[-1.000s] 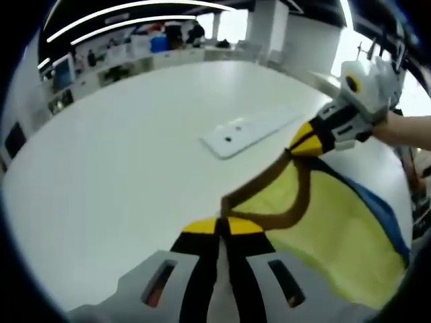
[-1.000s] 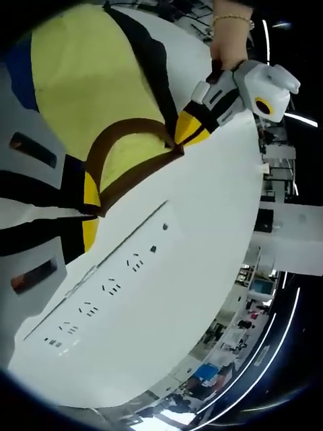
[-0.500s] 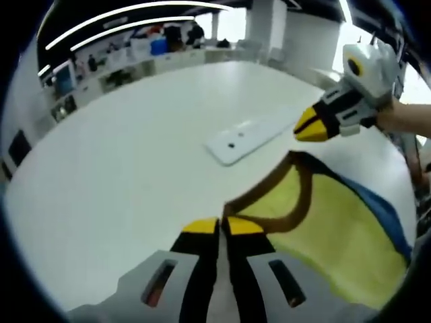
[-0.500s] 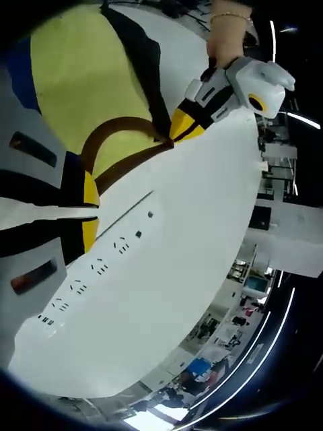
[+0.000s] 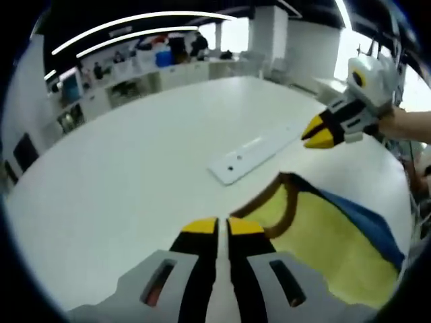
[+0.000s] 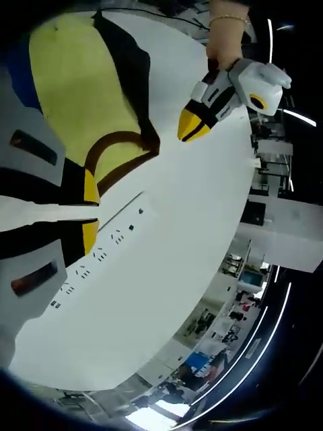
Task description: Fold the garment on the visible template until the final outline fits inside the template.
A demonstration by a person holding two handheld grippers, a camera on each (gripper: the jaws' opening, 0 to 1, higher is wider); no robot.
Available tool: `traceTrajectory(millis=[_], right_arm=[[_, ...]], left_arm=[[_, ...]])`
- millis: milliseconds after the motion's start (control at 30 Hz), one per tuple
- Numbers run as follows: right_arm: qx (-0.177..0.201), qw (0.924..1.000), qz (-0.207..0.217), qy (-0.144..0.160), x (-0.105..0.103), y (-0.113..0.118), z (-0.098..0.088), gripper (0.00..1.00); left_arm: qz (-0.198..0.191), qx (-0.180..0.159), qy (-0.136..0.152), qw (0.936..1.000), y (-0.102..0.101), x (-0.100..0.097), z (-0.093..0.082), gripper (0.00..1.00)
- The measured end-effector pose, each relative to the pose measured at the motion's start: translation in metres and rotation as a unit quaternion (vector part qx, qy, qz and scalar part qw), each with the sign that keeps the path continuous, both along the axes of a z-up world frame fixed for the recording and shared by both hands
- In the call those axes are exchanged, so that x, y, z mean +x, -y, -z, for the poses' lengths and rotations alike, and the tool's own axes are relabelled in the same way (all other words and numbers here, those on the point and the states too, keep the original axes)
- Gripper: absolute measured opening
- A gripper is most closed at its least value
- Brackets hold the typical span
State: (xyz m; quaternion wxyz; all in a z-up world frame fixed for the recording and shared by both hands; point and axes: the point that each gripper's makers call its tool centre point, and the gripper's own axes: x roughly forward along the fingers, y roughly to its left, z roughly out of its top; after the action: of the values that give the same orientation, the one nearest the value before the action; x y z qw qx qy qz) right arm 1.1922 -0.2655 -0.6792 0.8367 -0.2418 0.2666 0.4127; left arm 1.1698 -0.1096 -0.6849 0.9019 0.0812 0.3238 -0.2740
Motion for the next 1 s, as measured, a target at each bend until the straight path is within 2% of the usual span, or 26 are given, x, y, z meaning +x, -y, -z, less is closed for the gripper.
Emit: traceTrajectory(millis=[133, 267, 400, 500, 667, 833, 1000], right_arm=[[0.015, 0.9999, 0.001, 0.001, -0.013, -0.003, -0.012, 0.09], [0.064, 0.9979, 0.003, -0.01, -0.03, -0.012, -0.03, 0.1], [0.084, 0.9964, -0.003, -0.006, -0.047, -0.016, -0.047, 0.14], [0.09, 0.9959, -0.009, -0.003, -0.064, -0.017, -0.056, 0.16], [0.101, 0.9948, -0.008, -0.004, -0.08, -0.014, -0.064, 0.21], [0.108, 0.994, -0.003, -0.01, -0.098, -0.011, -0.067, 0.26], [0.104, 0.9945, -0.003, -0.006, -0.117, -0.005, -0.071, 0.32]], left_arm=[[0.003, -0.011, 0.01, 0.9999, 0.002, -0.014, -0.015, 0.05], [-0.002, -0.028, 0.017, 0.9995, 0.002, -0.03, -0.028, 0.07], [-0.01, -0.053, 0.026, 0.9982, 0.001, -0.044, -0.044, 0.1], [-0.014, -0.069, 0.034, 0.997, 0.0, -0.056, -0.056, 0.11], [-0.016, -0.08, 0.041, 0.9958, 0.0, -0.074, -0.068, 0.15], [-0.005, -0.07, 0.045, 0.9965, 0.001, -0.095, -0.071, 0.19], [-0.001, -0.075, 0.046, 0.9961, 0.0, -0.115, -0.076, 0.24]])
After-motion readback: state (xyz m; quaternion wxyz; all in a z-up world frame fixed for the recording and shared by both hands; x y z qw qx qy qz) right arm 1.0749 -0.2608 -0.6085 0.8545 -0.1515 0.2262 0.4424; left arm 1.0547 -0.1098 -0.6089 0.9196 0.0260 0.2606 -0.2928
